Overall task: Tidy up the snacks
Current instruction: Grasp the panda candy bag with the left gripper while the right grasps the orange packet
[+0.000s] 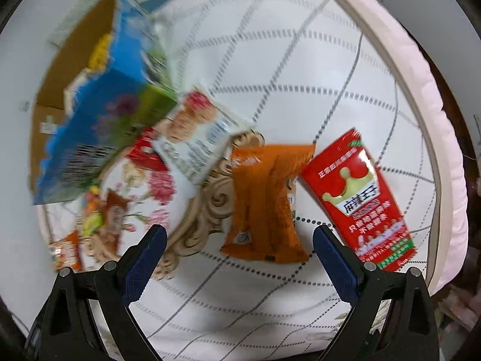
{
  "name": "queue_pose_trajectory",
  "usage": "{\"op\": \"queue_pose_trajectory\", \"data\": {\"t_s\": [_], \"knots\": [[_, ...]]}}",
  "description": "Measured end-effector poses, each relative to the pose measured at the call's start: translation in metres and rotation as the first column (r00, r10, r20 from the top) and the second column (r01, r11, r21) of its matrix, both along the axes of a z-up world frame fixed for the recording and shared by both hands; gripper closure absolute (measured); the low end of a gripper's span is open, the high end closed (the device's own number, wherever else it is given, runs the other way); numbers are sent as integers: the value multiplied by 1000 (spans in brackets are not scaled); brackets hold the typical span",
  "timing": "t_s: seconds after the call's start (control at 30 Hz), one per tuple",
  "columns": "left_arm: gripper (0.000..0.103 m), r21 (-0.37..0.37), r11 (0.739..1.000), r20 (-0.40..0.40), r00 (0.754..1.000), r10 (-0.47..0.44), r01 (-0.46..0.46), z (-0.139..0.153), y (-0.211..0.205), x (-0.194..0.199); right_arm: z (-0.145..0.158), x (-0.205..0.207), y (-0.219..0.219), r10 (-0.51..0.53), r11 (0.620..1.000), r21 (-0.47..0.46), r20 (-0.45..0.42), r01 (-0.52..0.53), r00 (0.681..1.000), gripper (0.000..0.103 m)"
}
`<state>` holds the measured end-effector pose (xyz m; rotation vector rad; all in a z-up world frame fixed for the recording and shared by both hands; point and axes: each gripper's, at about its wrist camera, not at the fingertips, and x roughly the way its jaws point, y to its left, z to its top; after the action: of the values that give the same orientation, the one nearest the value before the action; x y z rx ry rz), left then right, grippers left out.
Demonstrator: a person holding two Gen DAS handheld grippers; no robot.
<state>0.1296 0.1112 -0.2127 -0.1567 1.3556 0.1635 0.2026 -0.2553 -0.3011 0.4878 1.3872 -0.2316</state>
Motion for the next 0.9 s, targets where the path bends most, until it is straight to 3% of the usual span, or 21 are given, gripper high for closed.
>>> {"op": "queue_pose_trajectory", "data": {"t_s": [0.07, 0.2, 0.3, 0.4, 0.67, 0.9], "knots": [[7, 9, 1000, -13, 1000, 22, -22, -3, 11, -3, -12, 6, 5, -1, 1000, -16, -19, 1, 1000, 4], [7, 18, 997, -28, 997, 70, -69, -7, 37, -7, -32, 16, 21, 39, 996, -77, -74, -45, 997, 30], [7, 17, 997, -33, 996, 79, -79, -8, 47, -4, -33, 16, 32, 79, 989, -121, -54, -85, 995, 37], [7, 5, 997, -48, 996, 81, -81, -9, 55, 4, -29, 13, 42, 110, 989, -98, -35, -113, 993, 48], [7, -124, 981, -101, 985, 140, -152, -24, 79, 56, -21, 1, 88, 210, 978, 0, -20, -210, 977, 50], [7, -111, 986, -163, 981, 109, -128, -58, 80, 105, -28, 3, 111, 221, 975, 4, -40, -221, 974, 50]]}}
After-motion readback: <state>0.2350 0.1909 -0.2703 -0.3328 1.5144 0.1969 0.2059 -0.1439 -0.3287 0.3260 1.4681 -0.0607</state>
